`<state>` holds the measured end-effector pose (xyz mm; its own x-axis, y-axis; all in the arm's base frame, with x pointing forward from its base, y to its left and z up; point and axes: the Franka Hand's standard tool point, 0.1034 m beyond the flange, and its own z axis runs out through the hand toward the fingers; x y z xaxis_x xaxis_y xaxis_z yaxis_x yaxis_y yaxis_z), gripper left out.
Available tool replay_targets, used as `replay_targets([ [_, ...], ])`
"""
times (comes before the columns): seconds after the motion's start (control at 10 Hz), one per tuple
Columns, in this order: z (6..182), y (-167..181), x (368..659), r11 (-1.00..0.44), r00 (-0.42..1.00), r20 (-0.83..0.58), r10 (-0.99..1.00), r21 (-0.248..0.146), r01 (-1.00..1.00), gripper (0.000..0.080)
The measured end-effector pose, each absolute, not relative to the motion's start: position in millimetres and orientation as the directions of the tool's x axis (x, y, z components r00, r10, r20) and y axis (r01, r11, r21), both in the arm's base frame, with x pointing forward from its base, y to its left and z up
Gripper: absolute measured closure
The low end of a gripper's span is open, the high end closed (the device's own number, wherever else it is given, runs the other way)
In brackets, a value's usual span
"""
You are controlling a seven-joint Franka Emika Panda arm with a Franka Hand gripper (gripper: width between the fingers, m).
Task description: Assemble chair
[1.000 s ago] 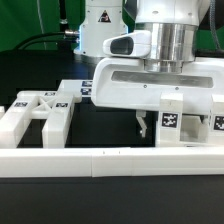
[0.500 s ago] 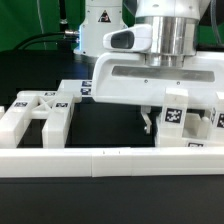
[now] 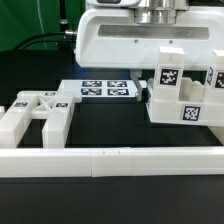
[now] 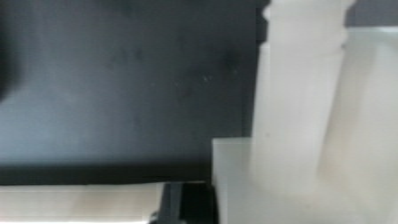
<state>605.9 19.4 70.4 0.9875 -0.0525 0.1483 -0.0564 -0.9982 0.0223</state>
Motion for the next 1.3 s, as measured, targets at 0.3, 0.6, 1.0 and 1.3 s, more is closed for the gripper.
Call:
replay_targets([
  [0.3,67.5,22,595,-0.998,0.997,-0.059,-0.059,0.004,-0.059,0.0766],
  [0.6,68.9,13,580,-0.999,0.949,-0.314,0.036,-0.036,0.025,0.0766],
  [1.0,63.6,7,575,-0.998,0.803,-0.595,0.041,-0.054,0.011,0.0766],
  [1.3,57.3,-4,562,-0.998,0.643,-0.764,0.05,-0.055,0.013,0.0766],
])
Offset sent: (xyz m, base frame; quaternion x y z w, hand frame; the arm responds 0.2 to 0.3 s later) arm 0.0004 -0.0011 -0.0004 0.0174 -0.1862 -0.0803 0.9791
